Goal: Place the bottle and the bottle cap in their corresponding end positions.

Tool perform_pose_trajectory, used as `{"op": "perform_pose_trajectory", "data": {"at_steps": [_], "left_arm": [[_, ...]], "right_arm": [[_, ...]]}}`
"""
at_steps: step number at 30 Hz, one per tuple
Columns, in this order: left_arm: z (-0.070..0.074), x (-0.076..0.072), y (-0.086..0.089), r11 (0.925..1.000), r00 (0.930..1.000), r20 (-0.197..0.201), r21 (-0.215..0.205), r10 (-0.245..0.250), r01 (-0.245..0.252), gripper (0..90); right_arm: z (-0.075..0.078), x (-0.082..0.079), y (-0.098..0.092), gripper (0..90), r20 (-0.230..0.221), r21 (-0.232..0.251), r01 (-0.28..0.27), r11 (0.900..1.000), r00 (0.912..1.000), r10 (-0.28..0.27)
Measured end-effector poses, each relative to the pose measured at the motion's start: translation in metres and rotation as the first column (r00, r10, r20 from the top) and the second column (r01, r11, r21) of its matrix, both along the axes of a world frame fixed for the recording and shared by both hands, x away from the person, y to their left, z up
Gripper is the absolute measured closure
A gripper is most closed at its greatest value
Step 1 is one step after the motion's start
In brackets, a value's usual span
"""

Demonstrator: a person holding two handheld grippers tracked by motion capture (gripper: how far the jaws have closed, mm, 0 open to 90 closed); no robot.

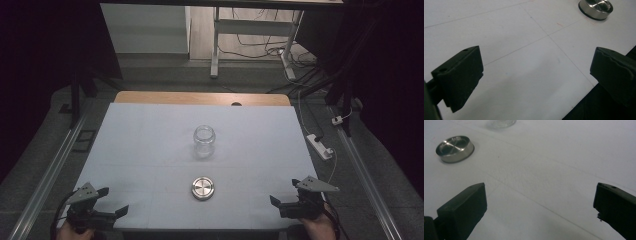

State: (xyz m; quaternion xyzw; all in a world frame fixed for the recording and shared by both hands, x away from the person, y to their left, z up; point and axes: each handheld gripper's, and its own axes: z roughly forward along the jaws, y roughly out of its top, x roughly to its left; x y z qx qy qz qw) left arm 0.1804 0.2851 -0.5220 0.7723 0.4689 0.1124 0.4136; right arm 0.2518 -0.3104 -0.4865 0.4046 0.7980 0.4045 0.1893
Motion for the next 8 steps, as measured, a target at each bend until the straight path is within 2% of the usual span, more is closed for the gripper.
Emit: {"op": "perform_pose_trajectory", "data": {"at_steps": [4,8], "left_arm": [[-0.0002,-0.0001,-0.0005,0.9999,1.0000,-0.005,0.010,-0.005,0.005,0.0],[-0.0002,0.0007,0.0006,1.0000,0.9999,-0.012,-0.006,0.001,-0.001,0.0]], "right_arm": [[-0.0046,-0.0016,-0.0007,0.0,-0.023,-0.033,-0.003,0.999,0.9997,0.003],[-0.0073,-0.0014,-0.0024,0.0,-0.048,-0.030,0.003,1.000,0.9988,-0.004]]}}
